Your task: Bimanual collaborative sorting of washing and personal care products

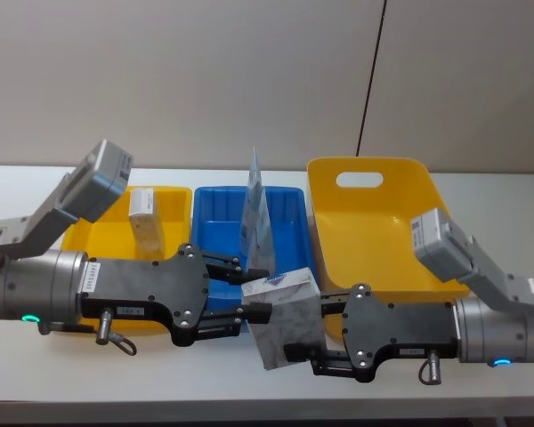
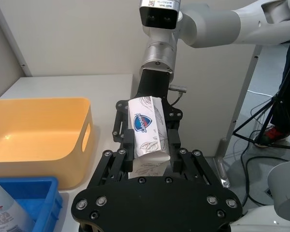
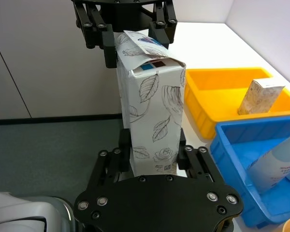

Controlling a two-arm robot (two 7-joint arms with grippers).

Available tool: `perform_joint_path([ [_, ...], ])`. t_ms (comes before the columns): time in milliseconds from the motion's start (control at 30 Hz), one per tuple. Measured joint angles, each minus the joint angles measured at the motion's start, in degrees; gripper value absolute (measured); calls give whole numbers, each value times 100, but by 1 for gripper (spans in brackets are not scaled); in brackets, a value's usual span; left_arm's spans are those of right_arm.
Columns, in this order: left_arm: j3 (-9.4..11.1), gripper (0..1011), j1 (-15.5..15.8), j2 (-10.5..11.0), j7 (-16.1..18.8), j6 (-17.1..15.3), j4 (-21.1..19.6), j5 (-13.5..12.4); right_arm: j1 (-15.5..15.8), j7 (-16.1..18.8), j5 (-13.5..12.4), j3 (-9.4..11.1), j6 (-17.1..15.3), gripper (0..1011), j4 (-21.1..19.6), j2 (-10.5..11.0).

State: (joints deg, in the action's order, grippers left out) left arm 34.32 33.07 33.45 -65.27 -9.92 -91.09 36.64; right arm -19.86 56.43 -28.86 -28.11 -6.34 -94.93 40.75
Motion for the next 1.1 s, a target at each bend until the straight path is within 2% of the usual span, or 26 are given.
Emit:
perform_joint_path([
  [100,0,378,0,0,2,0,0,0,-5,0,1,-6,-1,458,3,-5],
  [133,0,378,0,0,3,0,0,0,-5,1,1,-8,-2,405,3,-6],
  [300,0,381,0,0,4,0,0,0,-11,-2,3,-13,-2,362,5,-6],
  [433,1,474,0,-1,0,0,0,2,-11,-10,-8,-15,-5,362,5,-1],
  [533,1,598,0,0,-3,0,0,1,-7,-15,-27,-19,-7,361,-5,3],
  [667,1,711,0,0,-5,0,0,1,0,-37,-50,-30,-4,362,-24,10],
  [700,2,711,0,0,-5,0,0,2,3,-43,-50,-32,-1,362,-27,10],
  [867,-8,879,-18,11,12,-1,-3,18,25,-122,-35,-45,36,362,-43,12],
  [1033,-74,989,-93,43,142,-10,-48,70,77,-264,25,-53,94,361,-52,22],
  [1100,-123,1001,-150,64,231,-14,-78,103,104,-339,51,-55,117,361,-57,29],
])
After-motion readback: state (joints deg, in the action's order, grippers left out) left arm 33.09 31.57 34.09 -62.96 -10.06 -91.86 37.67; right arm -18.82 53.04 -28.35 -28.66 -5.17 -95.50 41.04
